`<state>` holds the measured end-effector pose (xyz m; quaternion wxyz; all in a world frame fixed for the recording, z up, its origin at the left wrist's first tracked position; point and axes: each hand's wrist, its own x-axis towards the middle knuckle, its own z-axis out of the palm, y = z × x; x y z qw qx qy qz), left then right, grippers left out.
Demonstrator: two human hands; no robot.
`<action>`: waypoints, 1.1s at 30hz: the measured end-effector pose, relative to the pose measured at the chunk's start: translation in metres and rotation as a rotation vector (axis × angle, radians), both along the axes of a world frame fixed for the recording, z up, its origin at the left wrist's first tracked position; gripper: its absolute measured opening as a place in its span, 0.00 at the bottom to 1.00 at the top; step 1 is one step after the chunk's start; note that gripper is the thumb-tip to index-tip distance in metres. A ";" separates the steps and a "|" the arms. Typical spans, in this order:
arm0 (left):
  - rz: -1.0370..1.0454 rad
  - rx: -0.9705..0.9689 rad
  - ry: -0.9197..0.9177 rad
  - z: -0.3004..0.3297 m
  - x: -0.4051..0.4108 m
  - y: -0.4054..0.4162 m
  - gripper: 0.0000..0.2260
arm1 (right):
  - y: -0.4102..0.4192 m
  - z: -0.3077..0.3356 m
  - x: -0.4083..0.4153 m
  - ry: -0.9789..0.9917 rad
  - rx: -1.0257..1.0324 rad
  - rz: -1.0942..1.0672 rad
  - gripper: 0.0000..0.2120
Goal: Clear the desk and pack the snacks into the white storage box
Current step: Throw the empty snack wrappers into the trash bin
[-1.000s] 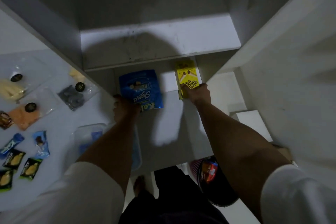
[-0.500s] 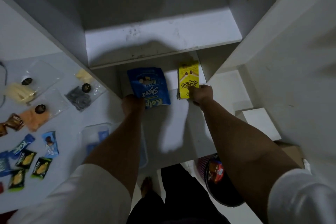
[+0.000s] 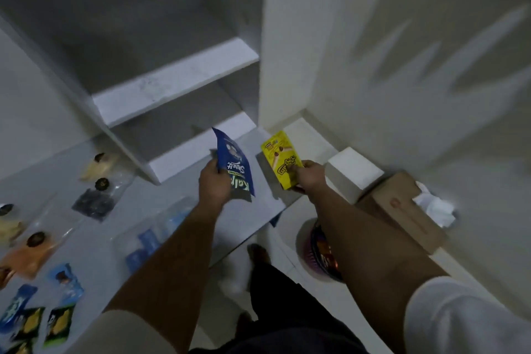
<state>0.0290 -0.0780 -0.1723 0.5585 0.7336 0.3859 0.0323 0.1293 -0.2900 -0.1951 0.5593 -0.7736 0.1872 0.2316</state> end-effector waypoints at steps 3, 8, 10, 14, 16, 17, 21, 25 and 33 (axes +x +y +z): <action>-0.138 -0.060 0.019 0.006 -0.008 -0.048 0.07 | -0.059 0.000 -0.037 -0.004 -0.048 -0.112 0.06; -0.270 -0.254 0.099 0.009 -0.015 -0.133 0.05 | -0.156 -0.008 -0.096 -0.007 -0.160 -0.247 0.09; -0.335 -0.261 0.140 0.005 -0.019 -0.162 0.05 | -0.190 -0.014 -0.118 0.036 -0.173 -0.329 0.11; -0.448 -0.300 0.277 -0.014 -0.023 -0.209 0.08 | -0.252 -0.038 -0.152 0.138 -0.222 -0.400 0.11; -0.494 -0.319 0.341 -0.026 -0.022 -0.228 0.08 | -0.280 -0.052 -0.162 0.185 -0.231 -0.398 0.12; -0.514 -0.319 0.375 -0.030 -0.021 -0.237 0.08 | -0.294 -0.059 -0.164 0.203 -0.246 -0.397 0.11; -0.516 -0.309 0.448 -0.056 -0.010 -0.277 0.07 | -0.340 -0.074 -0.160 0.261 -0.297 -0.368 0.11; -0.515 -0.273 0.499 -0.079 0.012 -0.323 0.05 | -0.361 -0.086 -0.127 0.297 -0.313 -0.269 0.13; -0.656 -0.213 0.551 -0.094 0.055 -0.373 0.22 | -0.368 -0.095 -0.058 0.363 -0.163 -0.153 0.21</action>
